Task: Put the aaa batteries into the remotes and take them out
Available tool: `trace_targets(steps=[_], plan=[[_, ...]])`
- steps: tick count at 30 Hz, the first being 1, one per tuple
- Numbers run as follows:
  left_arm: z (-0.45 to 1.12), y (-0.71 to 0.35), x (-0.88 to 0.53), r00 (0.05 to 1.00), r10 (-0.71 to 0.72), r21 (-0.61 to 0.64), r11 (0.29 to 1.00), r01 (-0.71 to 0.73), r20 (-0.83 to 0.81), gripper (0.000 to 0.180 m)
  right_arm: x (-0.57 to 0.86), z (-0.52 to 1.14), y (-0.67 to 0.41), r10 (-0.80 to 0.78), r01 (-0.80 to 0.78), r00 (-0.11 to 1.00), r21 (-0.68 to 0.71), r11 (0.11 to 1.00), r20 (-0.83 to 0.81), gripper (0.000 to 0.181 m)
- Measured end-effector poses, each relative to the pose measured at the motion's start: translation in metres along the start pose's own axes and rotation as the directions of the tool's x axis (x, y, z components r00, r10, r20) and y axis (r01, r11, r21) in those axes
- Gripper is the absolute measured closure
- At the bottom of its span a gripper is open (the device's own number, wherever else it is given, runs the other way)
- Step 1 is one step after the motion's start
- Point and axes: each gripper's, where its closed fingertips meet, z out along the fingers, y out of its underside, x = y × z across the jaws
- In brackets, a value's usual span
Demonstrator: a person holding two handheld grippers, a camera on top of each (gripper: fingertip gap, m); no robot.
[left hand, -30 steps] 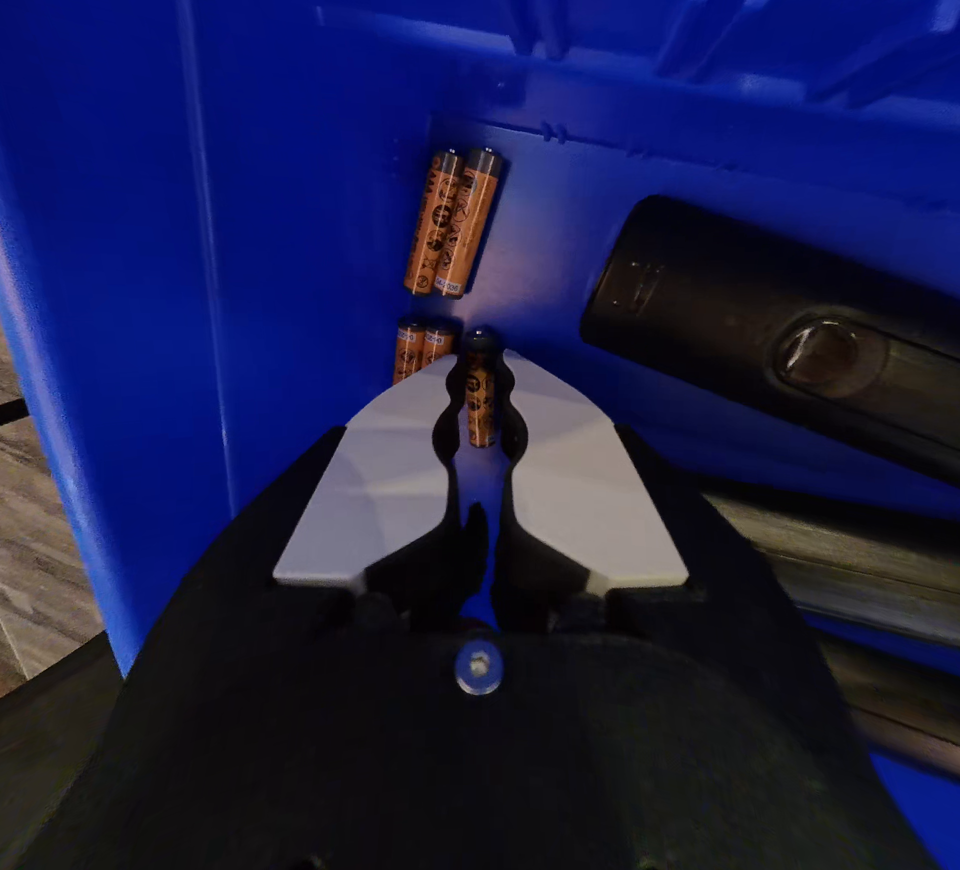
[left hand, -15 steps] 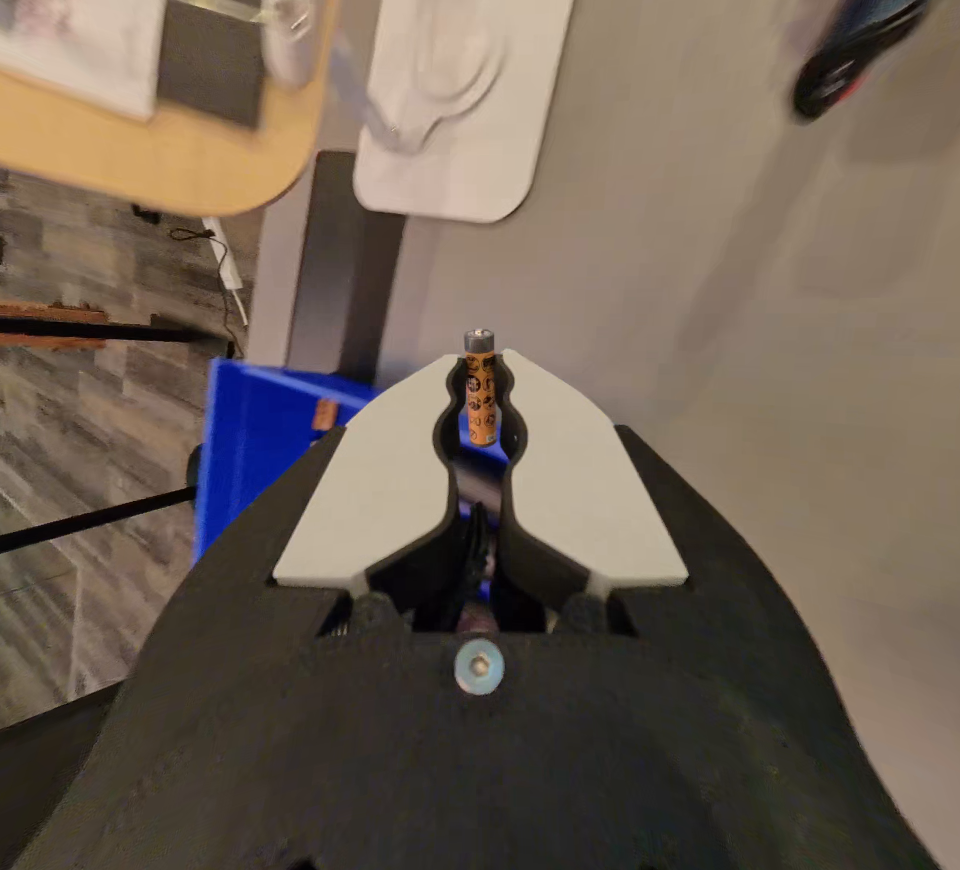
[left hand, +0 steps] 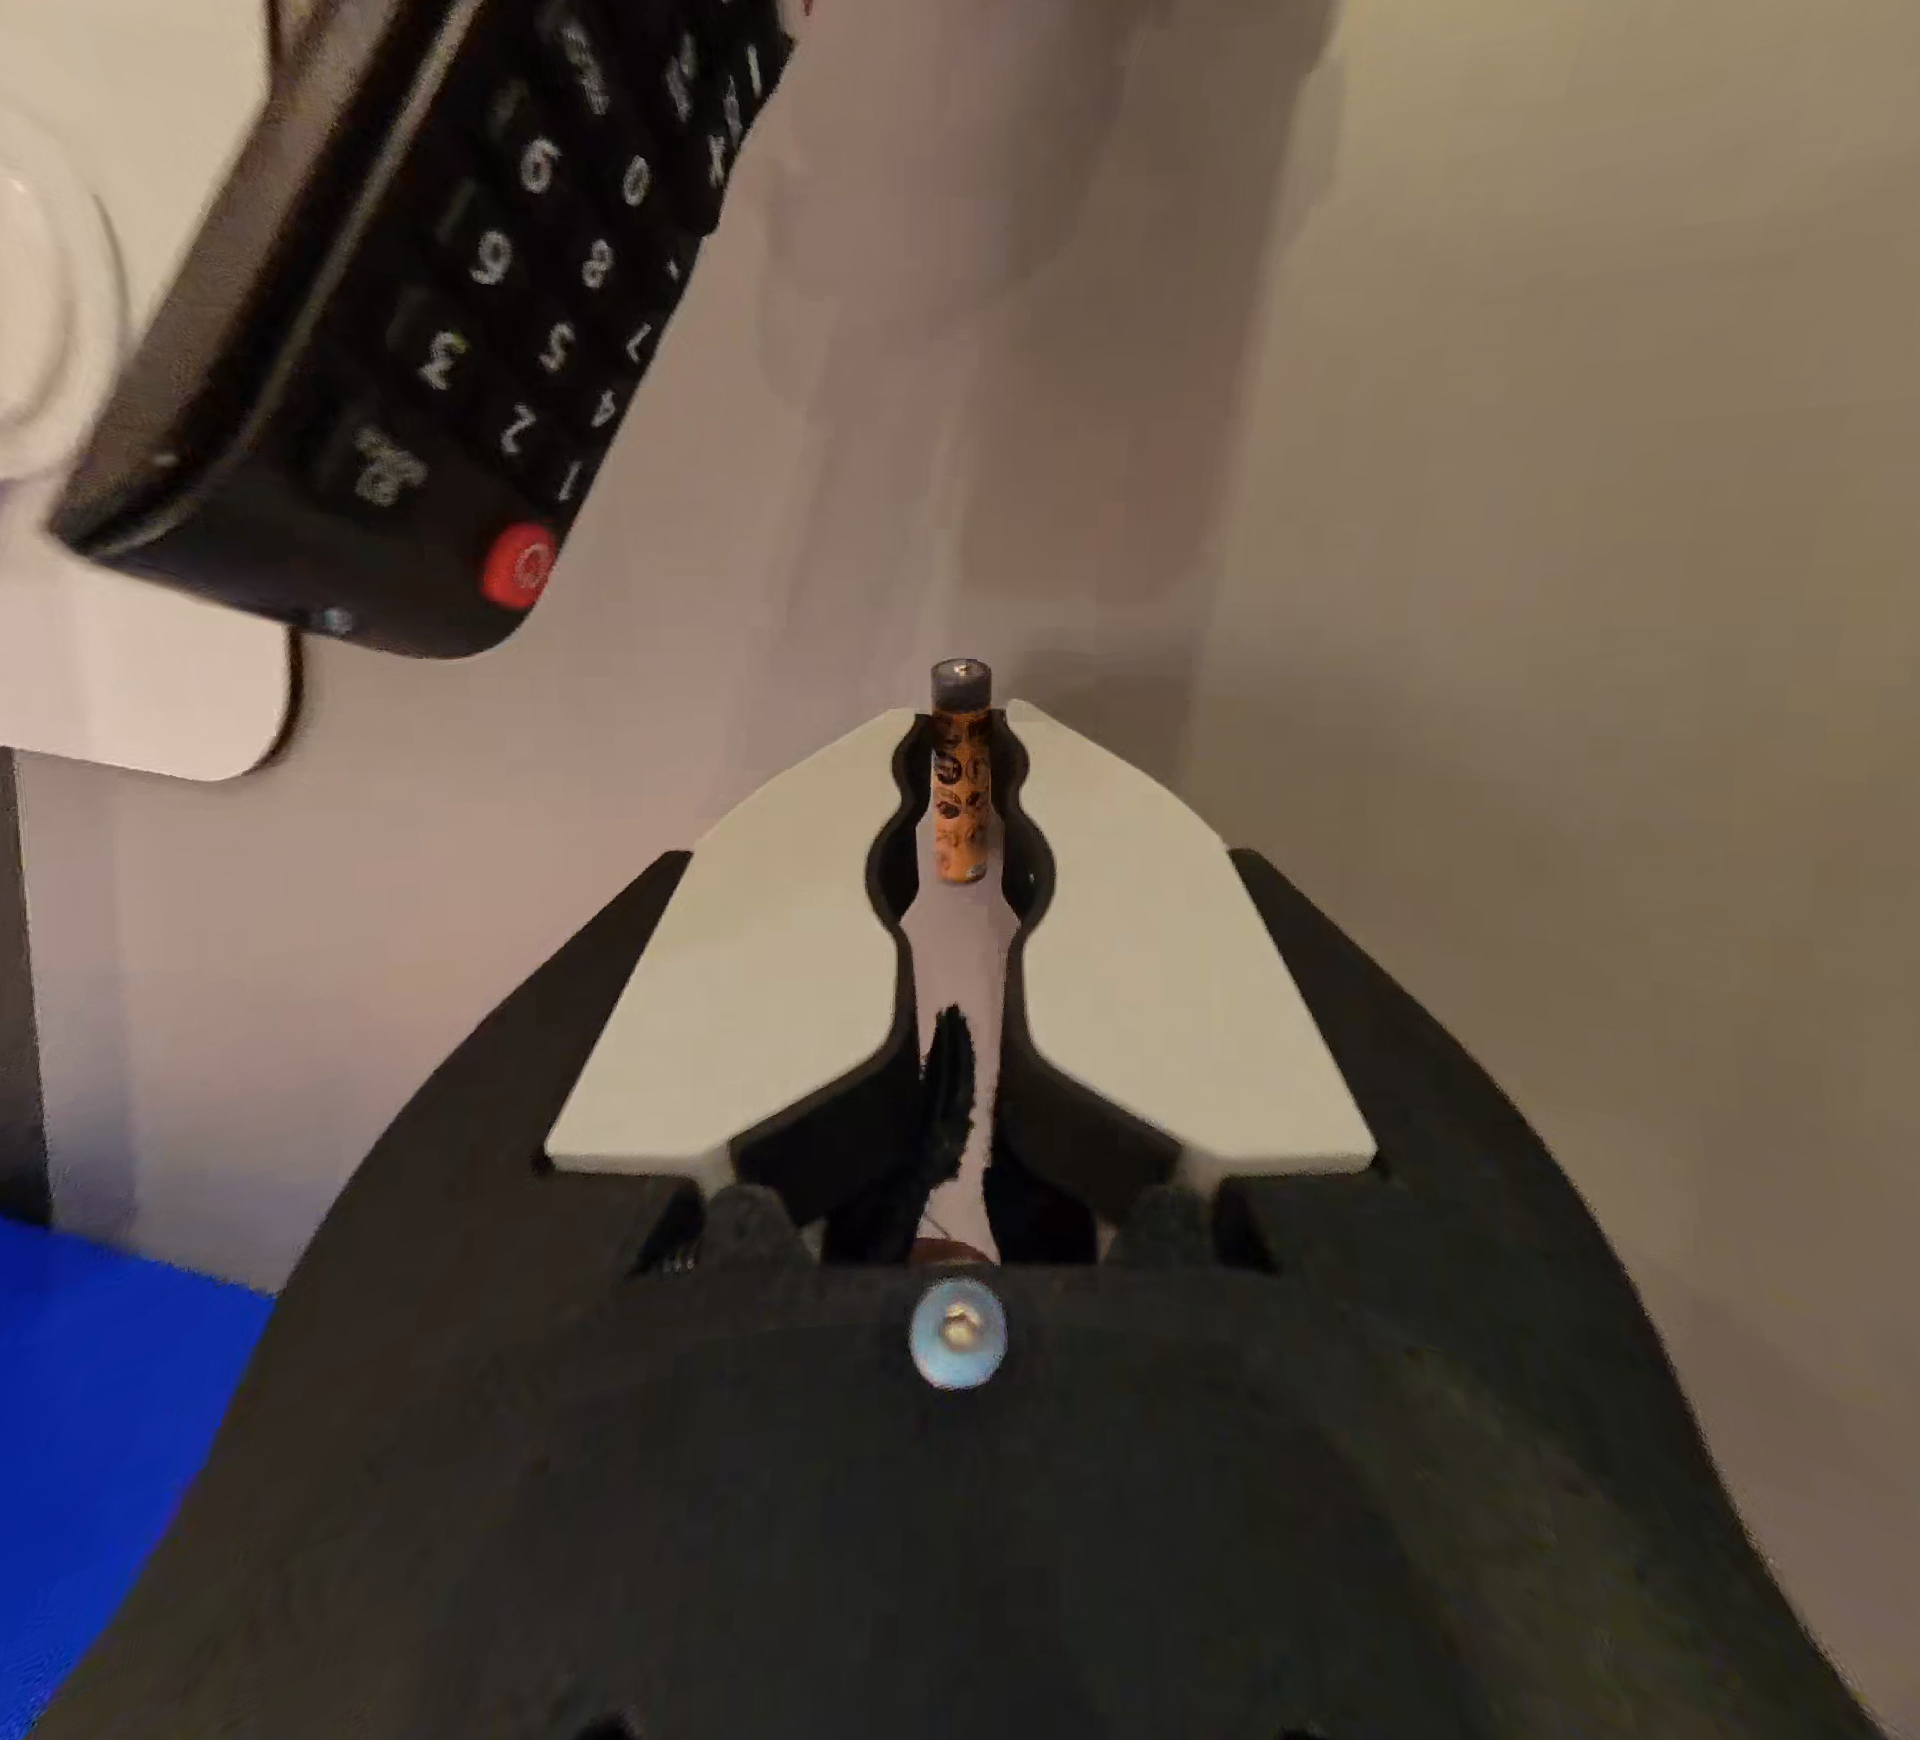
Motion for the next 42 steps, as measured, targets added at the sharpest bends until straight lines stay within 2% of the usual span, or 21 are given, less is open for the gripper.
trace_targets(steps=[2,3,5,7,12,16,20,24,31,35,38,42], plan=[[0.008,0.005,0.002,1.000,0.017,-0.043,0.999,-0.017,0.012,0.161,0.000,0.000,0.000,-0.002,0.002,1.000,-0.001,1.000,0.001,0.156],[0.012,0.007,0.003,1.000,0.027,-0.054,0.998,-0.026,0.015,0.163,0.000,0.000,0.000,0.000,0.000,1.000,0.000,1.000,0.002,0.156],[0.015,0.004,0.005,1.000,-0.006,-0.024,1.000,0.007,0.015,0.162,0.000,0.000,0.000,0.003,-0.003,1.000,0.001,1.000,0.002,0.156],[0.014,0.001,0.007,1.000,-0.029,-0.002,1.000,0.029,-0.007,0.151,0.000,0.000,0.000,0.001,-0.001,1.000,-0.001,1.000,0.003,0.156],[-0.035,-0.005,-0.011,0.996,-0.048,0.124,0.992,0.038,0.080,0.139,0.000,0.000,0.000,0.002,-0.002,1.000,0.003,1.000,0.002,0.156],[-0.120,0.027,-0.085,0.946,-0.065,0.134,0.991,0.023,0.319,0.139,0.002,-0.001,-0.001,0.019,-0.019,1.000,0.011,1.000,0.004,0.156],[-0.144,0.100,-0.175,0.916,-0.046,0.020,0.999,0.041,0.400,0.141,0.000,0.000,0.000,0.009,-0.009,1.000,0.000,1.000,0.009,0.156],[-0.115,0.167,-0.250,0.924,-0.022,-0.102,0.993,0.066,0.383,0.145,0.000,0.000,0.000,0.009,-0.009,1.000,-0.002,1.000,0.013,0.156],[-0.052,0.245,-0.306,0.975,-0.040,-0.339,0.934,0.114,0.218,0.140,-0.002,0.001,0.001,0.006,-0.006,1.000,-0.012,1.000,0.026,0.156],[-0.039,0.255,-0.320,0.984,-0.054,-0.356,0.928,0.113,0.172,0.143,-0.002,0.001,0.002,0.007,-0.007,0.999,-0.012,1.000,0.031,0.156],[-0.032,0.267,-0.321,0.991,-0.063,-0.420,0.901,0.108,0.120,0.143,-0.003,0.001,0.001,0.005,-0.005,0.999,-0.010,1.000,0.033,0.156],[-0.025,0.265,-0.320,0.996,-0.071,-0.433,0.897,0.088,0.056,0.151,-0.003,0.001,0.001,0.004,-0.004,0.999,-0.010,1.000,0.033,0.156]])
